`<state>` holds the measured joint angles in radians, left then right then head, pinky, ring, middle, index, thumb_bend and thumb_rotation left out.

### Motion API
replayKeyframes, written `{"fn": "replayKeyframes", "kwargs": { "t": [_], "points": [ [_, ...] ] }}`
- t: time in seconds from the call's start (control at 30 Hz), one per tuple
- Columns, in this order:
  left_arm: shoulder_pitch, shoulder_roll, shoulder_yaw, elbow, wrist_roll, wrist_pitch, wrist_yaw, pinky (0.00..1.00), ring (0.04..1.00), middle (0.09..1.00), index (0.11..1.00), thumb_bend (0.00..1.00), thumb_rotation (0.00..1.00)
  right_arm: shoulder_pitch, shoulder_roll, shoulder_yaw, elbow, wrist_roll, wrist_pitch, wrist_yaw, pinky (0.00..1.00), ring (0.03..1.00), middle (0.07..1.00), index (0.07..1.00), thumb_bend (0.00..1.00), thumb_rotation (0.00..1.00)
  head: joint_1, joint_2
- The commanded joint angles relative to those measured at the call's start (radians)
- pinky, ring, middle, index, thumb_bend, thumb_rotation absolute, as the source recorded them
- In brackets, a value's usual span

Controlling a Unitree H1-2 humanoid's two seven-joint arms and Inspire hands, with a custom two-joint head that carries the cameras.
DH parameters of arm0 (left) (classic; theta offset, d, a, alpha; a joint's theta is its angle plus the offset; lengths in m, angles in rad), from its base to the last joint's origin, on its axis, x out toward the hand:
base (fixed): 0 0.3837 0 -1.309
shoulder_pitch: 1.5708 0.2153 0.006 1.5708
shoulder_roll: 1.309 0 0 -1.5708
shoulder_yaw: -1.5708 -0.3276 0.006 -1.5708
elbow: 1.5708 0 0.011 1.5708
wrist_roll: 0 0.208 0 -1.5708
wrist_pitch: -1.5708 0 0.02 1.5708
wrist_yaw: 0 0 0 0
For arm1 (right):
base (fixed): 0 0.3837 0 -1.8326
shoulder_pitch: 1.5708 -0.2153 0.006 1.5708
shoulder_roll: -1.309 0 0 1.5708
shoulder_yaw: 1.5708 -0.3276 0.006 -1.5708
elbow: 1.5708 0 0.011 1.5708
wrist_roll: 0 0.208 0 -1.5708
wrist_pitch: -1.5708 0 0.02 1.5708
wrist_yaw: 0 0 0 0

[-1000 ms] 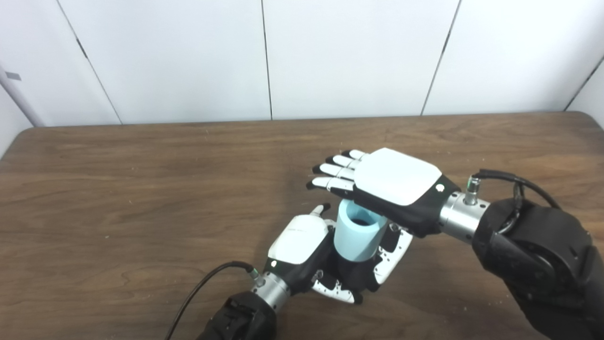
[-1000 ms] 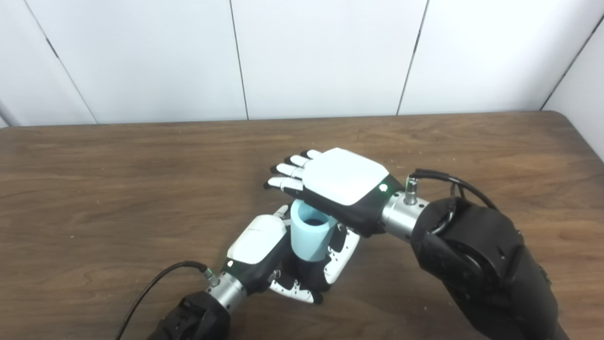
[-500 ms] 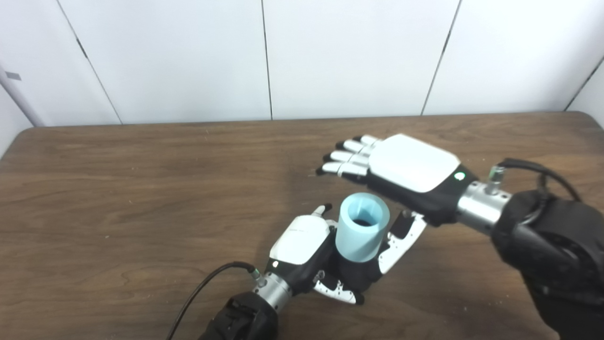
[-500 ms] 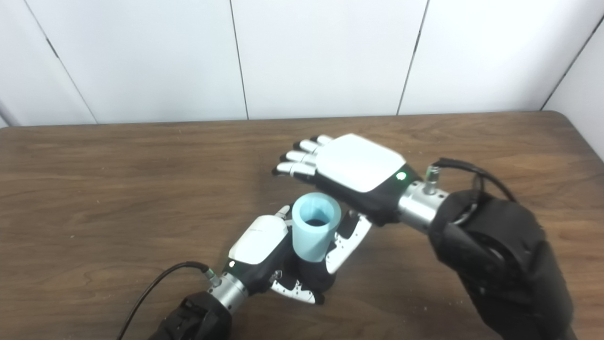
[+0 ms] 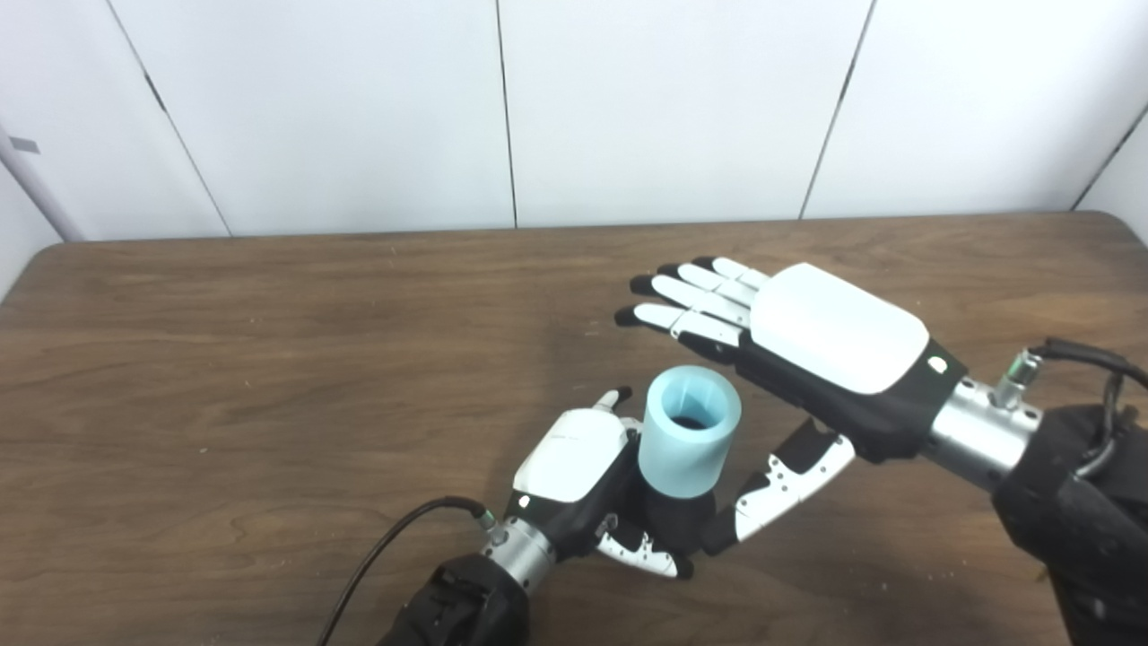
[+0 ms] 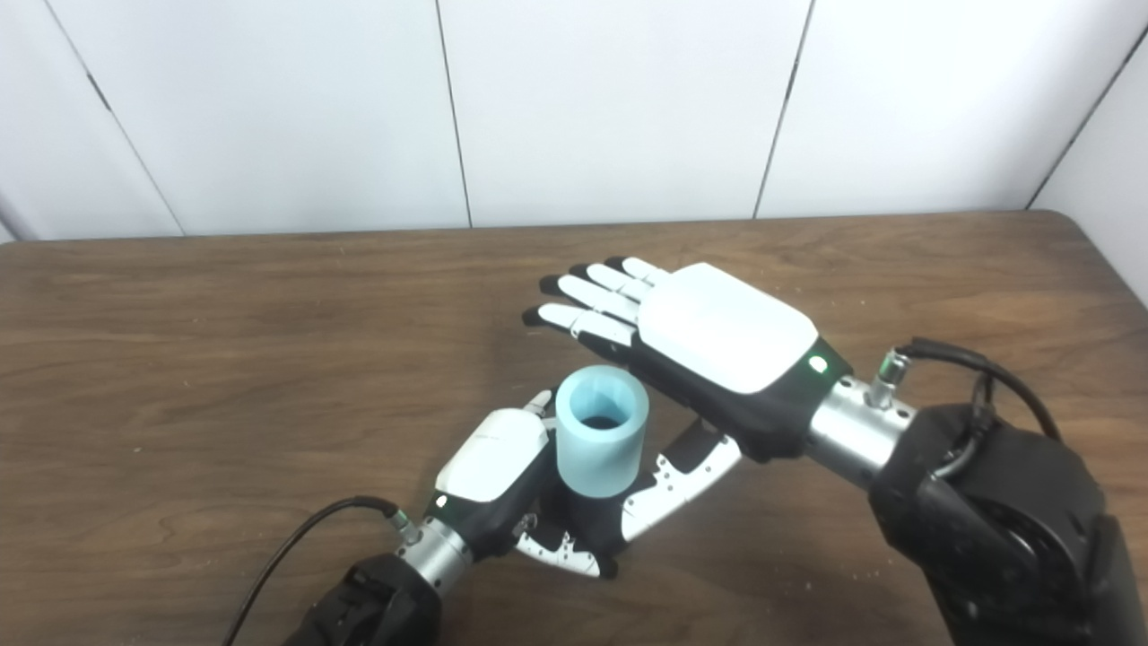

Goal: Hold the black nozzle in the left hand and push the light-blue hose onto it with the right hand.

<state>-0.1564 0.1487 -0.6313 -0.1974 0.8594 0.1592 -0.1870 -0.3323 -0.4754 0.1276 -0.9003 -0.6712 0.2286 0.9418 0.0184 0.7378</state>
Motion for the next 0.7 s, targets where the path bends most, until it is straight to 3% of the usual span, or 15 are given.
{"fn": "replayKeyframes", "kwargs": {
  "t": [0.0, 0.13, 0.2, 0.3, 0.67],
  "points": [
    [0.037, 0.027, -0.024, 0.065, 0.019, 0.015, -0.078, 1.00, 0.692, 0.484, 0.494, 0.52, 0.00, -0.012, -0.012, -0.016, -0.039, 0.012, 0.005, -0.012, 0.99, 1.000, 1.000, 0.951, 0.73, 0.80, 0.000, 0.002],
    [0.037, 0.033, -0.020, 0.062, 0.014, 0.014, -0.081, 1.00, 0.694, 0.455, 0.514, 0.52, 0.00, 0.020, -0.024, -0.016, -0.045, 0.024, -0.007, -0.012, 0.99, 1.000, 1.000, 0.961, 0.72, 0.84, 0.002, 0.002],
    [0.036, 0.034, -0.018, 0.065, 0.010, 0.011, -0.079, 1.00, 0.699, 0.500, 0.471, 0.52, 0.00, 0.031, -0.031, -0.015, -0.044, 0.030, -0.015, -0.013, 1.00, 1.000, 1.000, 0.968, 0.71, 0.88, 0.005, 0.002],
    [0.036, 0.035, -0.016, 0.067, 0.008, 0.009, -0.078, 1.00, 0.702, 0.497, 0.478, 0.52, 0.00, 0.041, -0.041, -0.015, -0.046, 0.041, -0.017, -0.014, 1.00, 1.000, 1.000, 0.984, 0.70, 0.92, 0.004, 0.002],
    [0.035, 0.034, -0.017, 0.066, 0.011, 0.017, -0.088, 1.00, 0.691, 0.485, 0.495, 0.52, 0.00, 0.063, -0.058, -0.013, -0.048, 0.064, -0.042, -0.013, 1.00, 1.000, 1.000, 1.000, 0.70, 0.97, 0.012, 0.006]
  ]
}}
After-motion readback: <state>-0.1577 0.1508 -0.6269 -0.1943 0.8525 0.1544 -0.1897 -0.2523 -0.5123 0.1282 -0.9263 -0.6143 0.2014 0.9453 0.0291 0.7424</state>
